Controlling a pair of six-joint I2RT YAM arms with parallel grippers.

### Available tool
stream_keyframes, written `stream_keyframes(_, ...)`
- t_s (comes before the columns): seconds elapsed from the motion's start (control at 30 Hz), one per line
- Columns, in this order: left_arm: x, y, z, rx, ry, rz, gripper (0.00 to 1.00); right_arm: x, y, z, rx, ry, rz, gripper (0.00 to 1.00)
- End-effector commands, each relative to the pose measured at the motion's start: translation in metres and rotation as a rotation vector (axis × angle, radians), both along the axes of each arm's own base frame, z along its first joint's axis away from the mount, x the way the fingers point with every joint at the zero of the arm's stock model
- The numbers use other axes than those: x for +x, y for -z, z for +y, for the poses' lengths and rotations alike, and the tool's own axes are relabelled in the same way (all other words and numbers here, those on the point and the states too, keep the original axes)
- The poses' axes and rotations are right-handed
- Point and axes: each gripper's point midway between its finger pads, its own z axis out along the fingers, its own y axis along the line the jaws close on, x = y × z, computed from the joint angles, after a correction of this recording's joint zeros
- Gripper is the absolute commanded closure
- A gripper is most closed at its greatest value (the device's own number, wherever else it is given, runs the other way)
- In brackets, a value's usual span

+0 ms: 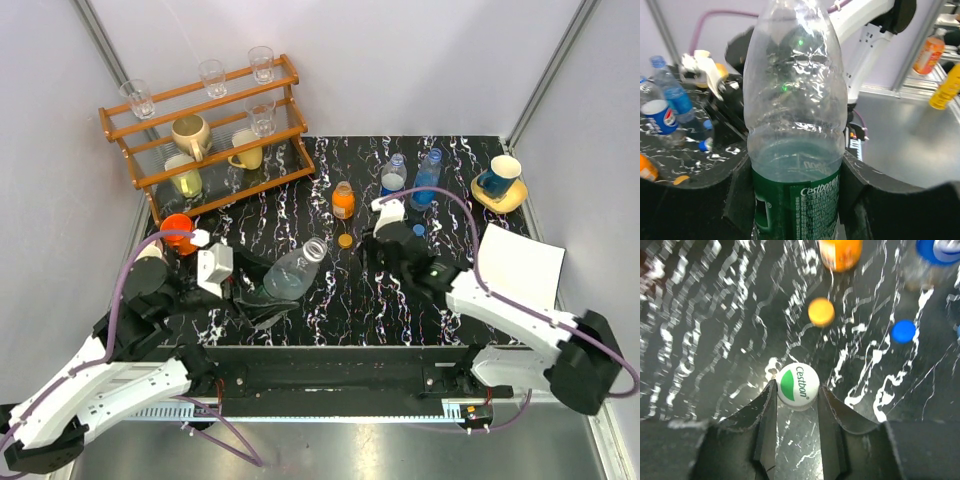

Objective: Unscrew the bottle caps

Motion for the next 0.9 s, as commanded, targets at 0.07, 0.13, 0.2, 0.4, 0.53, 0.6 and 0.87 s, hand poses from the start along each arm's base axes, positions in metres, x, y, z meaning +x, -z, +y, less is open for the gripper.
stream_keyframes(0.07, 0.025, -0.013, 0.018, -0.062, -0.192, -0.073, 0.44, 0.026, 0.034, 0.031, 0.054, 0.048, 0.043, 1.0)
stream_keyframes(0.13, 0.026, -0.012, 0.022, -0.065, -0.21, -0.076, 0.44, 0.033, 0.049, 0.047, 0.053, 0.026, 0.066, 1.0)
stream_keyframes(0.2, 0.027, -0.01, 0.025, -0.071, -0.227, -0.078, 0.44, 0.039, 0.068, 0.064, 0.035, -0.005, 0.11, 1.0)
stream_keyframes(0.4, 0.027, -0.005, 0.032, -0.083, -0.257, -0.074, 0.43, 0.06, 0.122, 0.106, -0.014, -0.056, 0.221, 1.0)
stream_keyframes(0.53, 0.026, 0.0, 0.032, -0.071, -0.251, -0.065, 0.43, 0.07, 0.146, 0.122, -0.039, -0.065, 0.262, 1.0)
stream_keyframes(0.6, 0.025, 0.003, 0.034, -0.064, -0.254, -0.062, 0.43, 0.077, 0.156, 0.127, -0.068, -0.06, 0.275, 1.0)
stream_keyframes(0.87, 0.029, 0.01, 0.037, -0.065, -0.282, -0.068, 0.42, 0.087, 0.178, 0.139, -0.119, -0.077, 0.32, 1.0)
